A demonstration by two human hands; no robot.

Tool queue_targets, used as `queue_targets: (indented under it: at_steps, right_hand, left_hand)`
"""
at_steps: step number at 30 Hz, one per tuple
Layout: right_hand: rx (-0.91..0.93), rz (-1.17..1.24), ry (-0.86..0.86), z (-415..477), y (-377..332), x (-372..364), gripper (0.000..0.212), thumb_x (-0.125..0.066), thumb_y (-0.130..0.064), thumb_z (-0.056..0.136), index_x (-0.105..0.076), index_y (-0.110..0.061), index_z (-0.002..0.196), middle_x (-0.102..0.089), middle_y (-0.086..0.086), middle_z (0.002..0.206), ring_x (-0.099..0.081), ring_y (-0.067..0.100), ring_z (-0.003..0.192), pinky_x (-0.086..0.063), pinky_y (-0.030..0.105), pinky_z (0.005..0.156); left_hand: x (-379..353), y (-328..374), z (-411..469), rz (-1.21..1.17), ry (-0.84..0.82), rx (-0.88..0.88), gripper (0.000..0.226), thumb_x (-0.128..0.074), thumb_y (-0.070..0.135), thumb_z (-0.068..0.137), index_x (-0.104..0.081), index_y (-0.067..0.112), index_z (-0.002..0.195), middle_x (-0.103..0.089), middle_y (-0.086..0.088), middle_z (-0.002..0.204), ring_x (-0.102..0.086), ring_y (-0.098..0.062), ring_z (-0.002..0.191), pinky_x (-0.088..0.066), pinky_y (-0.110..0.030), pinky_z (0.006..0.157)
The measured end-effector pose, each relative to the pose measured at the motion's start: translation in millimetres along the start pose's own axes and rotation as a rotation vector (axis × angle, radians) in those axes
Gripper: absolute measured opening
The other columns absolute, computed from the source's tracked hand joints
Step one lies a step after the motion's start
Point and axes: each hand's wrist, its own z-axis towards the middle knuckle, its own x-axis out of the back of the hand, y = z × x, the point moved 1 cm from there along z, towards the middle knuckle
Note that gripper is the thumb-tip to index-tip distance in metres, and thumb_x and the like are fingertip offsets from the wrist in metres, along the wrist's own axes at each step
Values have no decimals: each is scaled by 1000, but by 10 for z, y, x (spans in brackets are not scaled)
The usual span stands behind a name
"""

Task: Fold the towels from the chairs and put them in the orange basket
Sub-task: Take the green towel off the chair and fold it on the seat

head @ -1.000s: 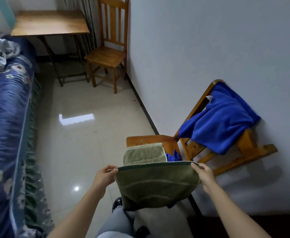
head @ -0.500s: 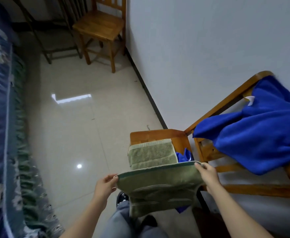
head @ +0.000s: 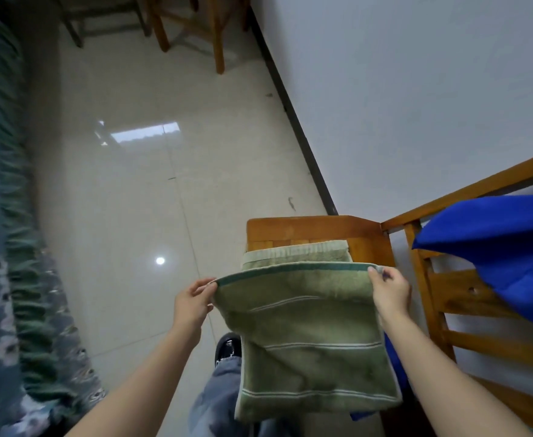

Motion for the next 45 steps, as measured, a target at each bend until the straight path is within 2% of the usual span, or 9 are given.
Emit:
queue_targets:
  at_steps: [3, 8, 13, 18, 27, 35, 39, 42, 45]
  right_hand:
    - [-26, -20, -35, 299, 175, -190, 23, -56, -15, 91, -56, 9, 90, -50, 11, 74, -45, 23, 72, -34, 30, 65]
    - [-2, -88, -79, 748, 248, -441, 22, -57, -14, 91, -51, -6, 71, -44, 4, 63, -39, 16, 61, -29, 28, 54]
    - [5, -204, -107, 1007, 339, -666, 15, -54, -16, 93, -55, -3, 85, -51, 6, 74, -44, 21, 75, -33, 28, 62]
    - [-8, -280, -84, 1162, 474, -826, 17, -55, -18, 92, -54, -5, 83, -53, 13, 81, -47, 26, 76, -34, 31, 67]
    - [6, -333, -79, 1192, 530, -894, 15, -58, -21, 89, -57, -9, 81, -59, 23, 93, -49, 27, 77, -35, 30, 68]
    - [-5, -270, -122, 1057, 450, -863, 16, -57, -15, 91, -58, -2, 82, -49, 2, 64, -44, 22, 68, -34, 29, 63]
    - [-14, -271, -151, 943, 404, -831, 16, -58, -13, 90, -57, -3, 77, -49, 1, 63, -45, 21, 68, -32, 29, 57]
    - [-42, -199, -42, 875, 314, -718, 12, -58, -10, 90, -63, 1, 93, -62, 13, 83, -52, 25, 82, -37, 29, 69]
    - [-53, -137, 171, 866, 238, -439, 26, -53, -11, 93, -59, 3, 114, -61, 21, 112, -57, 33, 104, -43, 33, 81]
  left_hand:
    - [-105, -91, 200, -9, 28, 14, 13, -54, 11, 92, -63, 9, 102, -62, -11, 101, -54, -27, 98, -46, -36, 82]
    - [-213, -203, 514, 1, 42, 37, 13, -55, 9, 91, -63, 9, 102, -62, -10, 99, -54, -26, 95, -44, -35, 78]
    - [-303, -309, 869, 38, 42, 67, 18, -58, 4, 88, -63, 7, 105, -63, -11, 98, -56, -24, 91, -45, -30, 72]
    - [-438, -346, 1130, 30, 45, 130, 15, -59, 3, 88, -62, 3, 102, -62, -10, 97, -57, -23, 93, -47, -34, 82]
    - [-742, -351, 1154, -139, -144, 374, 18, -40, 8, 96, -45, 15, 80, -55, -7, 80, -51, -18, 70, -38, -27, 54]
    - [-581, -252, 988, -91, -141, 227, 19, -55, -1, 86, -50, 13, 74, -54, -6, 76, -49, -17, 69, -38, -23, 49]
    - [-617, -256, 769, 15, -135, 116, 14, -62, 4, 84, -58, 17, 82, -62, -1, 92, -55, -16, 88, -47, -29, 71]
    - [-692, -260, 615, 87, -112, 43, 14, -61, 9, 86, -62, 19, 96, -61, 9, 95, -54, -5, 90, -50, -22, 72]
    - [-719, -240, 547, 95, -36, 1, 11, -60, 12, 88, -64, 12, 98, -63, 3, 91, -55, -8, 85, -47, -18, 66]
